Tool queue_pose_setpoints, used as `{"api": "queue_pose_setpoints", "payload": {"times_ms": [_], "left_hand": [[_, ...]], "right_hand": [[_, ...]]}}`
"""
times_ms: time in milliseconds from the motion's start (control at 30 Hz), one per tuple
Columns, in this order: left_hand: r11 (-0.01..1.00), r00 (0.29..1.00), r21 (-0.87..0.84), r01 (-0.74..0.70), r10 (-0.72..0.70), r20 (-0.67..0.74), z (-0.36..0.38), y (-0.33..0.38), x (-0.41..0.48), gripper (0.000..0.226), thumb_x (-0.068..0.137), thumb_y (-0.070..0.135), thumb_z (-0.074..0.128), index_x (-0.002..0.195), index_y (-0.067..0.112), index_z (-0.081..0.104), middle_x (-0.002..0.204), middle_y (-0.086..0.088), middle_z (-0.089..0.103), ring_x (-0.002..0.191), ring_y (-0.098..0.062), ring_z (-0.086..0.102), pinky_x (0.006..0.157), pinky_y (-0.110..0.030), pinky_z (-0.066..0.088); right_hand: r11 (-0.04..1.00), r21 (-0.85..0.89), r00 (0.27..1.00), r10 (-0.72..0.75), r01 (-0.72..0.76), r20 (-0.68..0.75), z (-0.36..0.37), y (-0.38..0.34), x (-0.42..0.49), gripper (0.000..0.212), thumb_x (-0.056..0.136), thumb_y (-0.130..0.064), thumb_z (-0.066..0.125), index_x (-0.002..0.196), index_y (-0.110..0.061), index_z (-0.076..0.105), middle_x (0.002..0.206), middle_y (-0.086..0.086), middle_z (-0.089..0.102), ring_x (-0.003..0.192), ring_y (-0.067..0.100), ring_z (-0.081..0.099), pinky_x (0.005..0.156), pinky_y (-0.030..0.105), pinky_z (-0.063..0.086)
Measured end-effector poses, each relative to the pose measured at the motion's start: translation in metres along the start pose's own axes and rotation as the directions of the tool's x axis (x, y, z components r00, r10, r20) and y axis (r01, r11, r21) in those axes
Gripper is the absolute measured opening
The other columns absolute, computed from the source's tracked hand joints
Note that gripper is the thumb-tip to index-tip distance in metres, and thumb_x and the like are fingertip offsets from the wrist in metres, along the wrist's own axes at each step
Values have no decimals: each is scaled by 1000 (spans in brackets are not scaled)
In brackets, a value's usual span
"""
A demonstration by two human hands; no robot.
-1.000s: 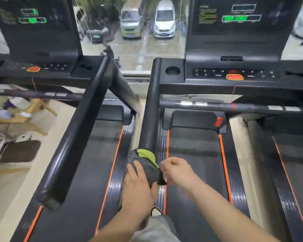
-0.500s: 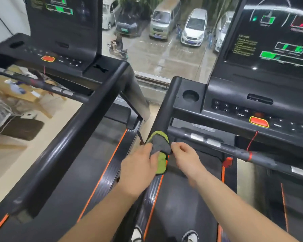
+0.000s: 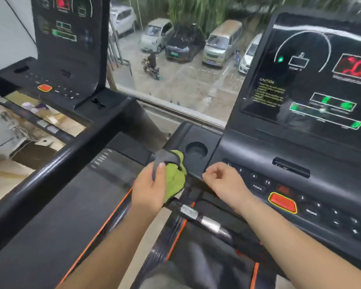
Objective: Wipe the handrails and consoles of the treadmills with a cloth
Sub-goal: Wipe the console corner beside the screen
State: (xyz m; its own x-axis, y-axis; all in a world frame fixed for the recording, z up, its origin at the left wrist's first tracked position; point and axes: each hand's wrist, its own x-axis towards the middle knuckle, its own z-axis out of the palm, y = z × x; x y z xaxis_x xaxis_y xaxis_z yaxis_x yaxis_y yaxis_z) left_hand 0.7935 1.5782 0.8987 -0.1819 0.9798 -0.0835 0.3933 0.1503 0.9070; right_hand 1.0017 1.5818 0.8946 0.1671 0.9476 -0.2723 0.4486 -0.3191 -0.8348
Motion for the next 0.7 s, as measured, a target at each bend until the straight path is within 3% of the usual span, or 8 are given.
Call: {"api": "queue_pose_setpoints", "payload": {"times_ms": [67, 133, 233, 300, 367, 500, 567, 700], "left_hand": [[994, 996, 67, -81, 83, -31, 8, 19, 16, 28, 106, 46, 42, 105, 28, 63, 103, 9, 66, 102, -17, 62, 98, -49, 50], [946, 966, 213, -245, 258, -36, 18, 35, 37, 27, 105, 47, 41, 108, 28, 59, 110, 7, 60, 104, -19, 57, 92, -47, 51], [738, 866, 491, -463, 495, 72, 52, 30, 70, 40, 103, 44, 49, 131, 18, 62, 137, 2, 55, 121, -25, 52, 88, -42, 53], [616, 835, 580, -534, 492, 246, 78, 13, 90, 49, 97, 45, 52, 135, 15, 63, 142, -5, 57, 121, -29, 57, 79, -40, 58], [511, 791, 604, -612, 407, 457, 103, -8, 103, 48, 93, 45, 50, 125, 13, 66, 136, -6, 62, 123, -30, 59, 73, -43, 61], [388, 671, 552, -738, 342, 658, 113, -12, 133, 52, 96, 50, 41, 126, 17, 68, 134, 4, 66, 137, -21, 50, 84, -42, 60], [264, 570, 506, -821, 366, 735, 109, -15, 145, 53, 96, 51, 43, 127, 17, 68, 128, 3, 68, 124, -21, 58, 78, -36, 61], [180, 432, 393, -902, 329, 840, 113, -9, 164, 52, 98, 50, 35, 120, 14, 66, 118, -4, 64, 106, -26, 59, 81, -41, 58]], "right_hand": [[950, -291, 994, -110, 110, 19, -23, 5, 20, 22, 87, -34, 74, 106, -28, 64, 108, -7, 66, 102, 16, 63, 91, 29, 51], [827, -513, 973, -204, 231, 109, -40, -4, 37, 47, 86, -39, 76, 128, -26, 60, 133, -4, 58, 126, 19, 53, 104, 37, 47], [594, -726, 938, -232, 346, 258, -54, -20, 63, 85, 80, -51, 80, 149, -16, 45, 162, 5, 34, 153, 24, 23, 120, 40, 31], [374, -850, 926, -220, 370, 306, -56, -24, 82, 111, 73, -63, 80, 157, -9, 32, 169, 9, 15, 157, 26, 6, 127, 41, 14], [250, -903, 936, -138, 348, 323, -54, -24, 99, 133, 67, -70, 81, 162, -4, 15, 172, 11, 1, 158, 27, -6, 128, 44, 1], [223, -925, 947, 19, 307, 319, -50, -25, 127, 155, 53, -76, 83, 162, -2, 3, 172, 10, -8, 157, 24, -17, 127, 46, -8], [209, -933, 947, 65, 294, 313, -45, -26, 138, 156, 49, -76, 85, 163, -2, 6, 171, 11, -10, 156, 25, -20, 128, 47, -6], [255, -921, 942, 87, 293, 324, -40, -27, 143, 153, 47, -69, 90, 162, -2, 15, 171, 10, -6, 155, 25, -24, 128, 45, -1]]}}
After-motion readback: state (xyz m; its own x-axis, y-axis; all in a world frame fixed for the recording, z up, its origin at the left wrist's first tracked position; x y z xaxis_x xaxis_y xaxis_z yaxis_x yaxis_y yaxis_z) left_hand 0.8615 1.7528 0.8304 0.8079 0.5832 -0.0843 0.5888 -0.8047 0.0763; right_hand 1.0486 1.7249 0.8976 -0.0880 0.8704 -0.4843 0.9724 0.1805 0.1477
